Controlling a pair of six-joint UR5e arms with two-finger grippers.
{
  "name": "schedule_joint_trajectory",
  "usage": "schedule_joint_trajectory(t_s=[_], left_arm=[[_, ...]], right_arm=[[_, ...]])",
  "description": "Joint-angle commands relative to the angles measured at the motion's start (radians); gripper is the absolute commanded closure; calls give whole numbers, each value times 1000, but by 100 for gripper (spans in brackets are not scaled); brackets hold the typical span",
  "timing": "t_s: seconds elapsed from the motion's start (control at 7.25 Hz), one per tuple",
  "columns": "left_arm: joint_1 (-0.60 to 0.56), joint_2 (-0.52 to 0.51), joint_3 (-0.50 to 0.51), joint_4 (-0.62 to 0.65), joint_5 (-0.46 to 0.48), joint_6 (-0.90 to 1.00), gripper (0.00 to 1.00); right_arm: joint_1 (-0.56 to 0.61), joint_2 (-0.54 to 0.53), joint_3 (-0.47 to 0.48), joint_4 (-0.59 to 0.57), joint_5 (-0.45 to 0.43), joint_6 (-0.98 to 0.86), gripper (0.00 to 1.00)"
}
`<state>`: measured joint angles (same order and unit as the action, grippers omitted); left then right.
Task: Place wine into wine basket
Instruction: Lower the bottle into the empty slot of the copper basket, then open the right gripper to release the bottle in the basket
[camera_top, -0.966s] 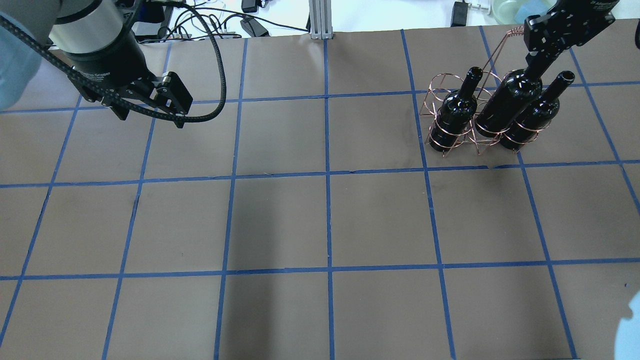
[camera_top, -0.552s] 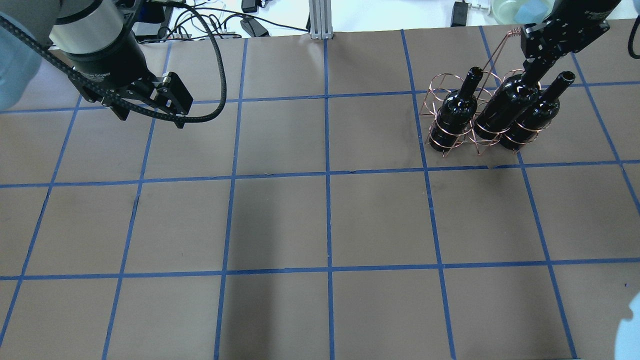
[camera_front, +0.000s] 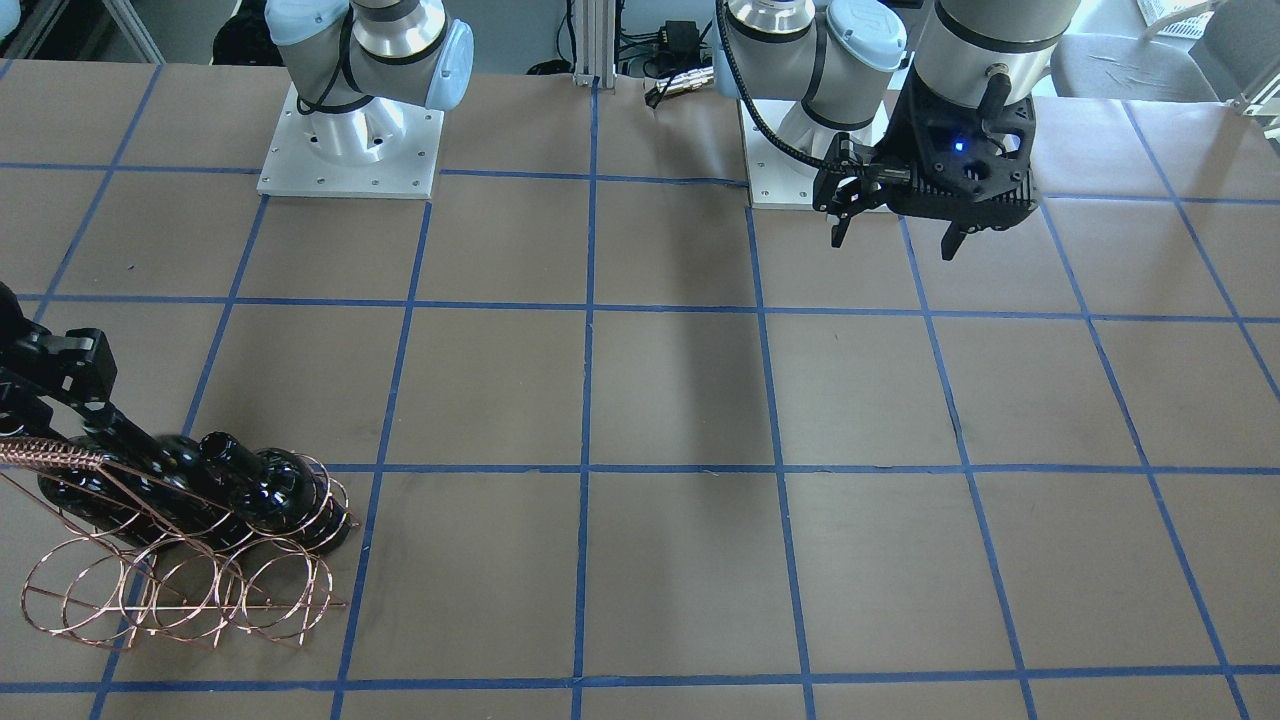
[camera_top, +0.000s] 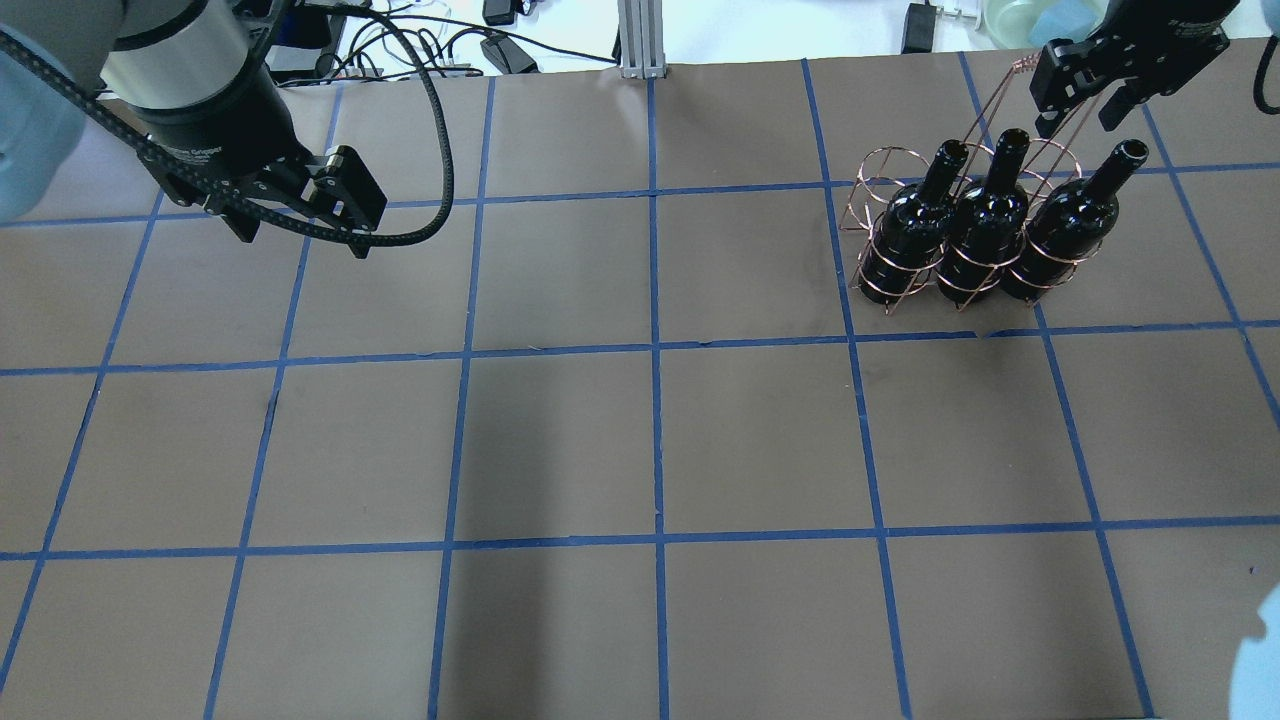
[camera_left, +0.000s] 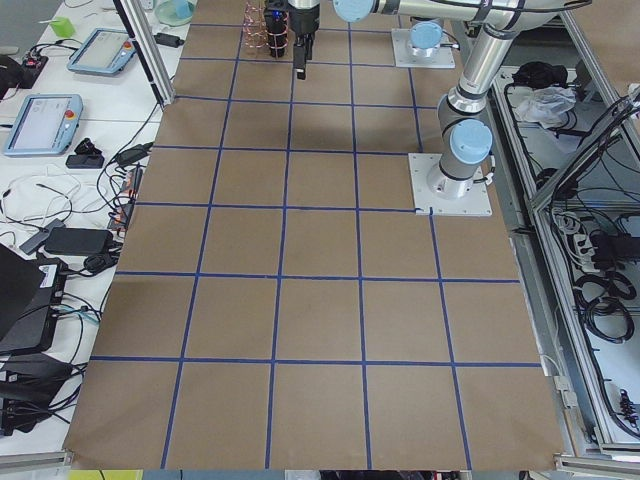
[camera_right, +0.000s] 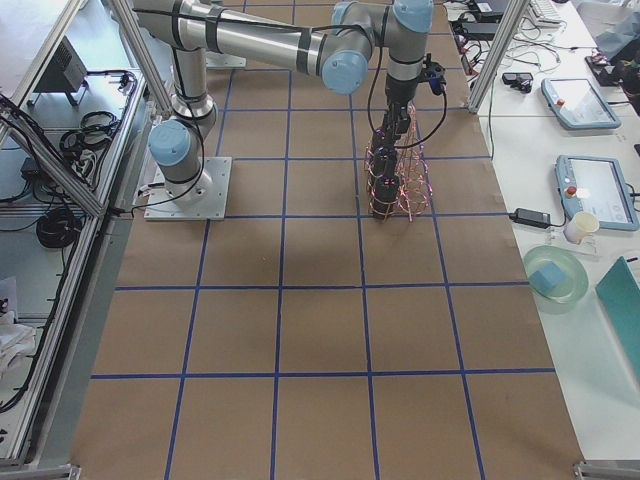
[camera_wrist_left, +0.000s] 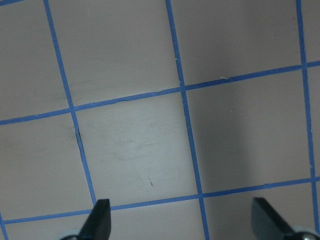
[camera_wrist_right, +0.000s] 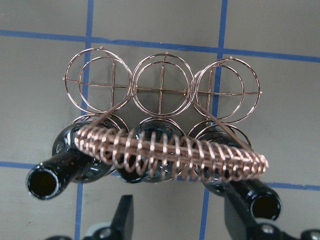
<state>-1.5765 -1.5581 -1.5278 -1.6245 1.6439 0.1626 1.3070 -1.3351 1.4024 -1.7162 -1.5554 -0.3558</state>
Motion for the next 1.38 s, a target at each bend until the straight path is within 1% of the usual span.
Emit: schedule_joint_trajectory(t_s=[0.0,0.14,0.28,0.41,0.55,0.69,0.83,0.97,1.1,1.24], left_arm=[[0,0,0,0,-1,0,0],[0,0,0,0,-1,0,0],[0,0,0,2,-1,0,0],[0,0,0,3,-6,-2,0],[-5,0,0,3,-16,0,0],[-10,0,0,3,-16,-6,0],[-11,-2,2,3,-18,-15,0],[-11,-7,3,3,-19,-17,0],[-10,-8,3,2,-21,-17,0],[-7,-4,3,3,-16,-14,0]], right_arm=[[0,-2,0,-2,0,5,12],[0,-7,1,1,2,5,7],[5,-42,1,13,0,9,5],[43,-91,9,48,-20,27,2],[87,-140,13,72,-41,88,1],[124,-204,21,120,-41,125,1],[133,-287,71,176,-29,173,1],[135,-353,148,175,-29,179,1],[135,-383,179,170,-28,184,1],[140,-372,179,147,-23,224,1]])
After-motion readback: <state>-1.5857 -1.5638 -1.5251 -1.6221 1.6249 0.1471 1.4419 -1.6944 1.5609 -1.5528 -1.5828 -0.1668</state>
